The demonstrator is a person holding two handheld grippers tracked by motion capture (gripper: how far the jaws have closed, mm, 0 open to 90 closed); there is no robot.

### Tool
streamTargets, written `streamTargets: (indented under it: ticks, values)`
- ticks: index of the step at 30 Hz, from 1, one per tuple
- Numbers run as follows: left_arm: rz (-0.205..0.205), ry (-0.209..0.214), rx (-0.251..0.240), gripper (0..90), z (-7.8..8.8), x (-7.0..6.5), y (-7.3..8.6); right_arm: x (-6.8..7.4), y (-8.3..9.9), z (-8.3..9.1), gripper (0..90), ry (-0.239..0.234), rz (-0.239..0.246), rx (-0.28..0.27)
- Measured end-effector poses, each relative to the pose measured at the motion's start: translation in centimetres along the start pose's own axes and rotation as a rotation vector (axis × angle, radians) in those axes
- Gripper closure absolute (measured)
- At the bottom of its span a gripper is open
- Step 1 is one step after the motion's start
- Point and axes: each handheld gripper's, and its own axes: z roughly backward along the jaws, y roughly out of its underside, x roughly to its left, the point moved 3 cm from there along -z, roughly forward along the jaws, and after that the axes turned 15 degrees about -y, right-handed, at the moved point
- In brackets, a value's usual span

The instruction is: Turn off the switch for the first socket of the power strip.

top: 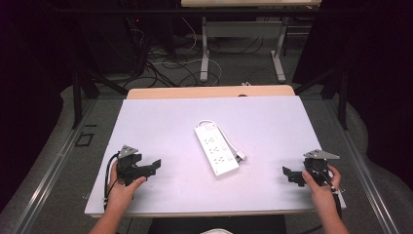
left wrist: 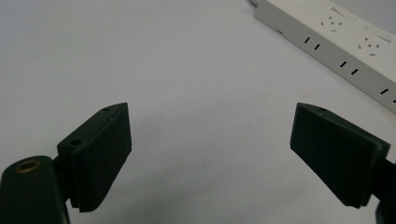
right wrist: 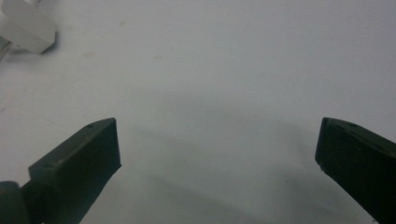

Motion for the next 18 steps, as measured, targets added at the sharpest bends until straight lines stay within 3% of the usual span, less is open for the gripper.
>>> streamTargets:
  ticks: [5, 18]
  values:
    - [0.009, 0.007, 0.008, 12.9, 0.08, -0.04, -0.01, -0.41, 0.29, -0.23, 0.0, -0.001, -0.023, 0.005]
    - [0.007, 0.004, 0.0, 13.0, 0.03, -0.05, -0.02, -0.18, 0.27, -0.52, 0.0, -0.006, -0.018, 0.01]
